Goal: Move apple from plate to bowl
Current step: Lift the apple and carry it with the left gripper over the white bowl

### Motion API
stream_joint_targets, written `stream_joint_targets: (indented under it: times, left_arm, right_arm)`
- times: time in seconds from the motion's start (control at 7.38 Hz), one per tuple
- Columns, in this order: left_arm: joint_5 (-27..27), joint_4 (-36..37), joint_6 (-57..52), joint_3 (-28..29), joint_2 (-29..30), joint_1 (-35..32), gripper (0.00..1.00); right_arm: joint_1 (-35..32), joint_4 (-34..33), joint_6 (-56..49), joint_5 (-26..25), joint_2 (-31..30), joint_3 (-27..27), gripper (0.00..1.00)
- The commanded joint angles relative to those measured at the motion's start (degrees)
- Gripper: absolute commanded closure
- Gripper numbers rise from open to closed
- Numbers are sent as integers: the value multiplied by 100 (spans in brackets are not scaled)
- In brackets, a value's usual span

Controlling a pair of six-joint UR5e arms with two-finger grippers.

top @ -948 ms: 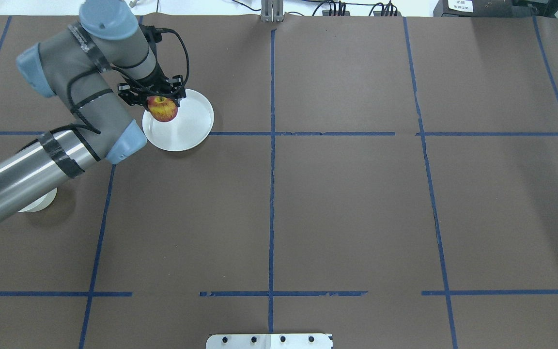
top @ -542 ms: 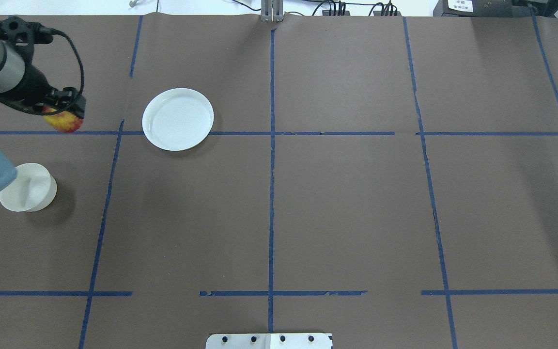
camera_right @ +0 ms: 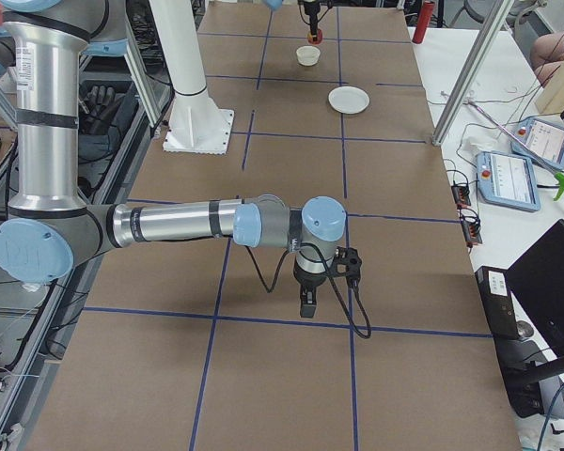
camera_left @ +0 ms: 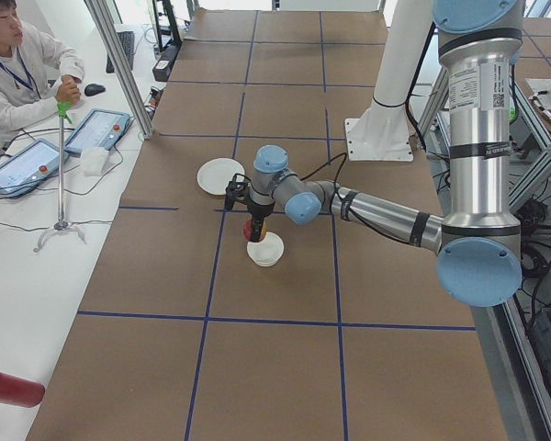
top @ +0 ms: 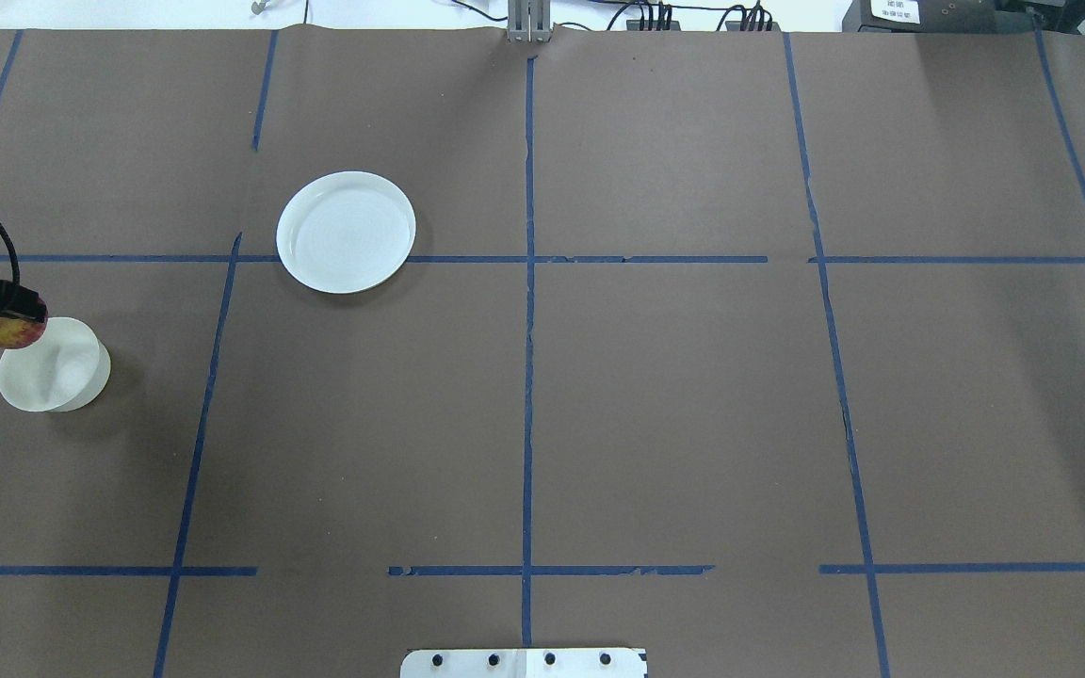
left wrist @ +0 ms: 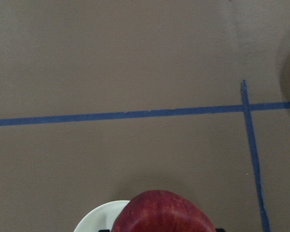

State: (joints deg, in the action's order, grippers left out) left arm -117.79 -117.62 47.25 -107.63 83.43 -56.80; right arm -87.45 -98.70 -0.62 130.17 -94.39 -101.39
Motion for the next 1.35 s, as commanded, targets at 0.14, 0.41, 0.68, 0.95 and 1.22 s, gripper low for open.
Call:
stream_joint_targets:
  times: [0.14, 0.41, 0.68, 0.95, 1.22]
  left_arm:
    - [11, -549, 214, 530, -46, 185, 100]
    - [-7, -868, 510, 691, -28, 396, 100]
    - [2, -1096, 776, 717, -19, 599, 100]
    - [2, -1106, 759, 814, -11, 661, 77]
    - [11, -1097, 750, 840, -11, 679, 15]
  right_arm:
    - [0, 0, -9, 0, 0, -4, 0]
    - [0, 0, -9, 0, 0, 5, 0]
    - [0, 0, 0, 0, 0, 5, 0]
    - [0, 0, 0, 0, 0, 5, 0]
    - [0, 0, 0, 0, 0, 5, 0]
